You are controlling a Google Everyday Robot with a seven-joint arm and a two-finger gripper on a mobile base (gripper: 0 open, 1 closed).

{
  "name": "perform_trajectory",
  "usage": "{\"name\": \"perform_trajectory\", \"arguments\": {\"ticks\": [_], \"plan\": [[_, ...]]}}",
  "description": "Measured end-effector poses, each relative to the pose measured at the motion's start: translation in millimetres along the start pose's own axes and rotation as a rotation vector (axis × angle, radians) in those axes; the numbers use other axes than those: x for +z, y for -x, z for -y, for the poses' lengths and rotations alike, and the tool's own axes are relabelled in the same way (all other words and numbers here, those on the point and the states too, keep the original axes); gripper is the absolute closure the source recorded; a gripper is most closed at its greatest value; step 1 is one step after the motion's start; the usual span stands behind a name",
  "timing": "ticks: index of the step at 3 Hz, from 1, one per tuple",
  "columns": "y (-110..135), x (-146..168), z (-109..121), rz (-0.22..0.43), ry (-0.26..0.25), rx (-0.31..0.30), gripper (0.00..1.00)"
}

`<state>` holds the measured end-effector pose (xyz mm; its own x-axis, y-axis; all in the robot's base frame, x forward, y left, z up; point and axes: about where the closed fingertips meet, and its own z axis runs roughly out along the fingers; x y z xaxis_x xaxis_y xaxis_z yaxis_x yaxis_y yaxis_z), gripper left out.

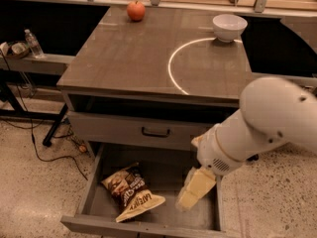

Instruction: Pick brown chip bag from middle drawer and place on counter

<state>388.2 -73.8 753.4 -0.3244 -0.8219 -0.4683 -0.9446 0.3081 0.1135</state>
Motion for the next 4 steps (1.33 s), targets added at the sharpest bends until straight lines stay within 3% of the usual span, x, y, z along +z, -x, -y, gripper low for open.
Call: {"name": "perform_trajectory", "arguments": {"ticks": [1, 2, 4], "plan": [[17.6, 88.9, -11.8, 0.131, 0.077, -0.002, 0.00], [39.7, 156.9, -13.0, 0.249, 0.138, 0.005, 0.00], [35.5, 168.7, -11.7, 0.266, 0.121, 0.046, 0.00]]}}
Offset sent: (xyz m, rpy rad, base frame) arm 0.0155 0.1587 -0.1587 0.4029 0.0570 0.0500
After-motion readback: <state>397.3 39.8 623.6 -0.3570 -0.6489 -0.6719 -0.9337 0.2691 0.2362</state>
